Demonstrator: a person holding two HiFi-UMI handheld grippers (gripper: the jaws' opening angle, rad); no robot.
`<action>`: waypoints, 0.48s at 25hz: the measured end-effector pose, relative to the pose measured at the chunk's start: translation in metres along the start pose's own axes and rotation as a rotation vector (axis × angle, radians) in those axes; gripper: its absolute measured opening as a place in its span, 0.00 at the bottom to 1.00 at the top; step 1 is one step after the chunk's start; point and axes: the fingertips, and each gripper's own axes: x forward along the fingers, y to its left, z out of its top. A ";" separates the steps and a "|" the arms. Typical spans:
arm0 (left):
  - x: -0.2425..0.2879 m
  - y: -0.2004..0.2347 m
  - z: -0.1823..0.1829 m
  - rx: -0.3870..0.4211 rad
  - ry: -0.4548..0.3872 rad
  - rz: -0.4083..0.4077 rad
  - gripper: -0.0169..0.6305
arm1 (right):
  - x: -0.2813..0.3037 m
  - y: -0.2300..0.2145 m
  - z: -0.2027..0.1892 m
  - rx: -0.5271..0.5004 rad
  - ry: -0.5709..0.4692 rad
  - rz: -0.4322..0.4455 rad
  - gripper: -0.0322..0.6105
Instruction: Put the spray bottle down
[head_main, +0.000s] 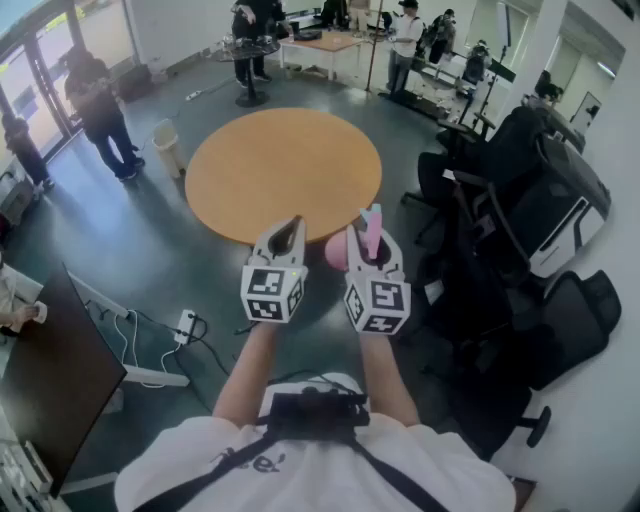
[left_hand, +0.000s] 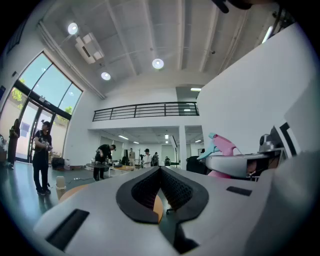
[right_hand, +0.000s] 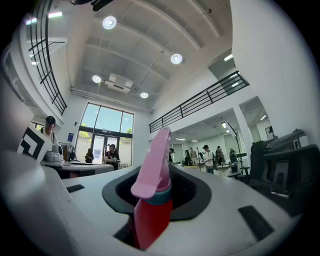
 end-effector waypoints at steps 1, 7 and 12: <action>0.002 -0.007 -0.001 0.001 -0.001 -0.005 0.05 | -0.003 -0.006 -0.002 0.005 0.002 -0.003 0.27; 0.011 -0.034 -0.010 0.008 0.021 -0.028 0.05 | -0.014 -0.033 -0.006 0.013 0.014 -0.028 0.27; 0.016 -0.043 -0.016 0.018 0.039 -0.045 0.05 | -0.013 -0.044 -0.007 0.026 0.009 -0.042 0.27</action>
